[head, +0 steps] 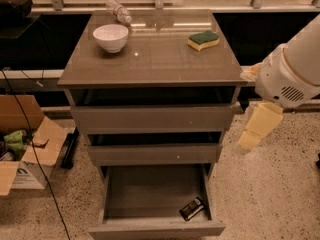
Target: Pick rxbar chocolate from bottom drawer and place on counter
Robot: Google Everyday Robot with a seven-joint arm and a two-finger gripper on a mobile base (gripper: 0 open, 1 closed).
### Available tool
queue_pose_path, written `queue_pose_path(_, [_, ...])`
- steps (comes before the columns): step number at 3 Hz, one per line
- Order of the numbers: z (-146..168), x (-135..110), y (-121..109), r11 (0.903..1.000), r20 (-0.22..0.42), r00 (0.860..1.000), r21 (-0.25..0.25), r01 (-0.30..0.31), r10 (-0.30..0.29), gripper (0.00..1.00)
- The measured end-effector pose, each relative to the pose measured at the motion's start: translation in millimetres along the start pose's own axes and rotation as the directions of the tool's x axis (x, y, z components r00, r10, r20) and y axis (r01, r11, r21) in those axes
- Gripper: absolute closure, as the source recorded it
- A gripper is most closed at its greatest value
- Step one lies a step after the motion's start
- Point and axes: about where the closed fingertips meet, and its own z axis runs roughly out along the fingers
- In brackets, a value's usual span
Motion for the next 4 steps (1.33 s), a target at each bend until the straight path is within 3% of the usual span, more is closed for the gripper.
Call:
queue_pose_path(1, [43.7, -1.0, 6.4, 0.9989, 0.113, 0.993, -0.038, -0.027, 0.031, 0.0])
queue_pose_path(2, [101.2, -4.7, 10.3, 0.9938, 0.226, 0.973, -0.107, -0.03, 0.053, 0.0])
queue_pose_path(3, [101.3, -5.1, 11.1, 0.9937, 0.227, 0.972, -0.107, -0.032, 0.056, 0.0])
queue_pose_path(4, [122.0, -5.5, 20.1, 0.984, 0.25, 0.959, -0.15, -0.097, 0.132, 0.0])
